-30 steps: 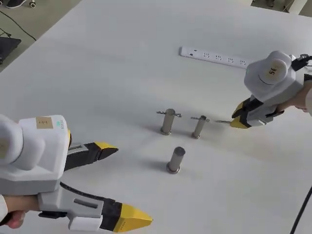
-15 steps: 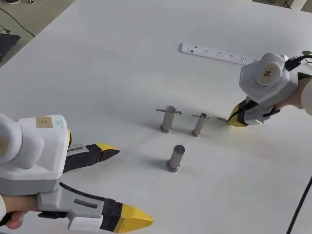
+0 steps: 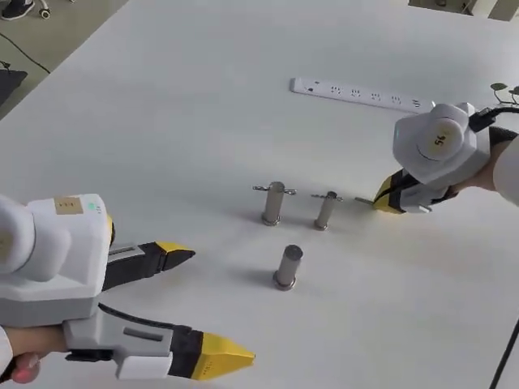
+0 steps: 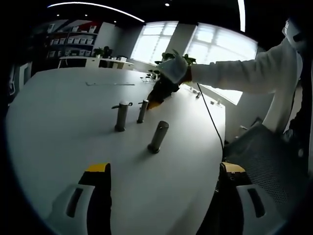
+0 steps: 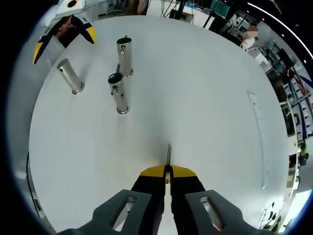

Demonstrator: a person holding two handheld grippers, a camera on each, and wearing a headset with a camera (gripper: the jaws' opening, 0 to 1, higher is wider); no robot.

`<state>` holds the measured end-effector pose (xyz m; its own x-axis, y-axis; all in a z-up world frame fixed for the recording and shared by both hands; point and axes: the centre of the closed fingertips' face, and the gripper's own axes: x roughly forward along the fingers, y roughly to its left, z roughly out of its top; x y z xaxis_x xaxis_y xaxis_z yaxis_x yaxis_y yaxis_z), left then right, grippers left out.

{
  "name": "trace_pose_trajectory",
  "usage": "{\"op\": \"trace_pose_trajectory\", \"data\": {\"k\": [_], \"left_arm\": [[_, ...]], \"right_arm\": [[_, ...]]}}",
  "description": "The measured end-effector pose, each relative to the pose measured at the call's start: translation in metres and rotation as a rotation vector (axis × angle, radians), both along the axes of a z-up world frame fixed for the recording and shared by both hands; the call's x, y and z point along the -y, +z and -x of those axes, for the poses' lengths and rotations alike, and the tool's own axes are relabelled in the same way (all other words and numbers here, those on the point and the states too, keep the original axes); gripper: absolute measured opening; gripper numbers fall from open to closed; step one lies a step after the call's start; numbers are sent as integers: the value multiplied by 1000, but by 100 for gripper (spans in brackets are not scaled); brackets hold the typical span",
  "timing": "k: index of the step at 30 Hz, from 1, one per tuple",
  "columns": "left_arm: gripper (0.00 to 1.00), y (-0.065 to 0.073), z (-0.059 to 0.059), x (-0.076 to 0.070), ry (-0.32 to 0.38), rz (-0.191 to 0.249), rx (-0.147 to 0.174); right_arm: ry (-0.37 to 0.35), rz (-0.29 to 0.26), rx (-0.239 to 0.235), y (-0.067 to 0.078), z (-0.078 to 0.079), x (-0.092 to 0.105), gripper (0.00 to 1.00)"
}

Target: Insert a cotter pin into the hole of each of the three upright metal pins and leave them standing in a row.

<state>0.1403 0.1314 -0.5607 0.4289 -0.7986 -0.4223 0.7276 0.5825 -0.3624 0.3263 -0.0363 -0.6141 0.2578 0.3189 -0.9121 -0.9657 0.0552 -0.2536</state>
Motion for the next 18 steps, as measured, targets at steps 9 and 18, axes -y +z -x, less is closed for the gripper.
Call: {"op": "trace_pose_trajectory", "data": {"k": [9, 18], "left_arm": [[90, 15, -5, 4, -12, -23, 46], [81, 32, -10, 10, 35, 8, 93]], "right_arm": [[-9, -6, 21, 20, 4, 11, 0], [49, -97, 107, 58, 26, -4, 0]]}}
